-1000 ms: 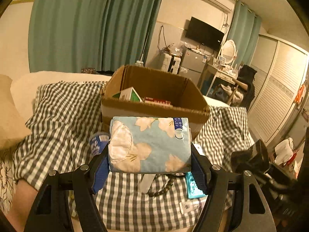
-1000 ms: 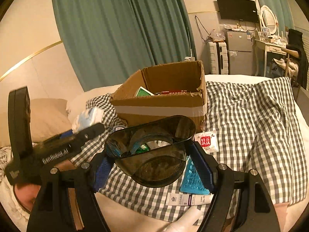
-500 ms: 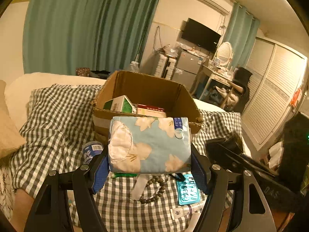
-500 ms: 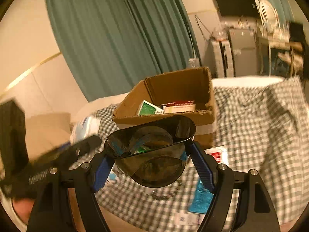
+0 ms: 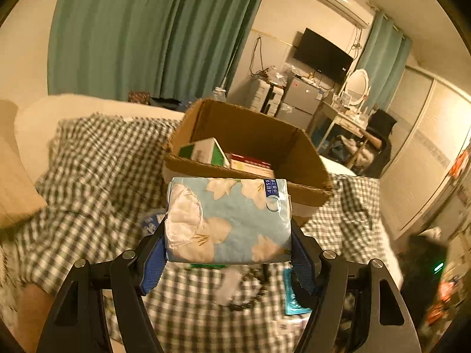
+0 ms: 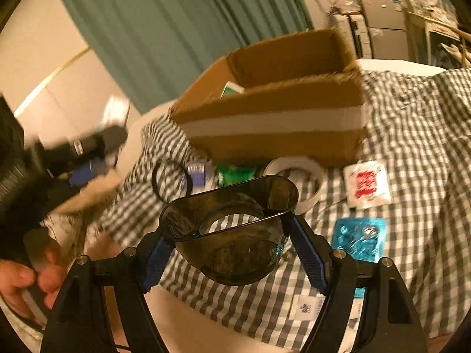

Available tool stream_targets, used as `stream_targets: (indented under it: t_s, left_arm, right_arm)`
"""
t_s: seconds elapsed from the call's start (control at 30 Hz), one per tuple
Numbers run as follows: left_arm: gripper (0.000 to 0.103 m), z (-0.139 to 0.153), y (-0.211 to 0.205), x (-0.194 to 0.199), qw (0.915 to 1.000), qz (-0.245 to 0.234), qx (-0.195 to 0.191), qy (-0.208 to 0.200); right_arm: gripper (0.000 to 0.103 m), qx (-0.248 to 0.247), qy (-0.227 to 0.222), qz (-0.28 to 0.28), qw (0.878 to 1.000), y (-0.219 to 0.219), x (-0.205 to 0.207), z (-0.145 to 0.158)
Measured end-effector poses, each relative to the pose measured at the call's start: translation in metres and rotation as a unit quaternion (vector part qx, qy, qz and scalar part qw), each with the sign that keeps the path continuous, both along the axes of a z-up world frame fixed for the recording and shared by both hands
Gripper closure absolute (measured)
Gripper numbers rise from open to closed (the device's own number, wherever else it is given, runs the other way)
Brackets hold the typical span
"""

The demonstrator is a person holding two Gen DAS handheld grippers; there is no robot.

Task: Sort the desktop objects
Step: 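Carry the pouch and sunglasses toward the cardboard box and lower the pouch inside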

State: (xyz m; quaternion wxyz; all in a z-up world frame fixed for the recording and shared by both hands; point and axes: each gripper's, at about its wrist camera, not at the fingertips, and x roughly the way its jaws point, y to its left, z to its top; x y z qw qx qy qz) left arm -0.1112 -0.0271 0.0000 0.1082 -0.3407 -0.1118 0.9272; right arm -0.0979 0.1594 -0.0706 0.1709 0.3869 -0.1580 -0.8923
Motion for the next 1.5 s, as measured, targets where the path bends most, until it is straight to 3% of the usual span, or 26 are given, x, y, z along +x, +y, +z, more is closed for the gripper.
stream_targets:
  t_s: [0.1,0.33,0.73,0.93,1.13,1.33,1.5]
  left_arm:
    - [0.029,0.002,-0.004,-0.007,1.0000,0.000,0.007,-0.002]
    - [0.029,0.009,0.000,-0.028,1.0000,-0.006,0.005,-0.001]
    - [0.029,0.056,0.010,-0.094,0.9991,-0.023,-0.002,0.036]
    - [0.029,0.054,0.009,-0.138,0.9991,-0.022,-0.009,0.036]
    - [0.029,0.029,0.011,-0.173,0.9992,-0.024,-0.023,0.024]
    - [0.029,-0.002,0.007,-0.200,0.9998,-0.017,-0.008,-0.005]
    - [0.028,-0.014,0.006,-0.207,0.9997,-0.013,0.007,-0.019]
  right_arm:
    - [0.027,0.032,0.025,-0.011,0.999,0.007,-0.001,0.021]
    - [0.027,0.048,0.061,-0.013,0.997,0.007,-0.020,0.059]
    - [0.027,0.058,0.104,-0.024,0.993,0.022,-0.087,0.105]
    - [0.027,0.074,0.103,-0.018,0.992,0.023,-0.130,0.096]
    - [0.027,0.072,0.088,-0.007,0.993,0.020,-0.163,0.067]
    - [0.026,0.094,0.082,-0.010,0.992,0.019,-0.174,0.034]
    - [0.018,0.104,0.093,-0.013,0.990,0.021,-0.168,0.032]
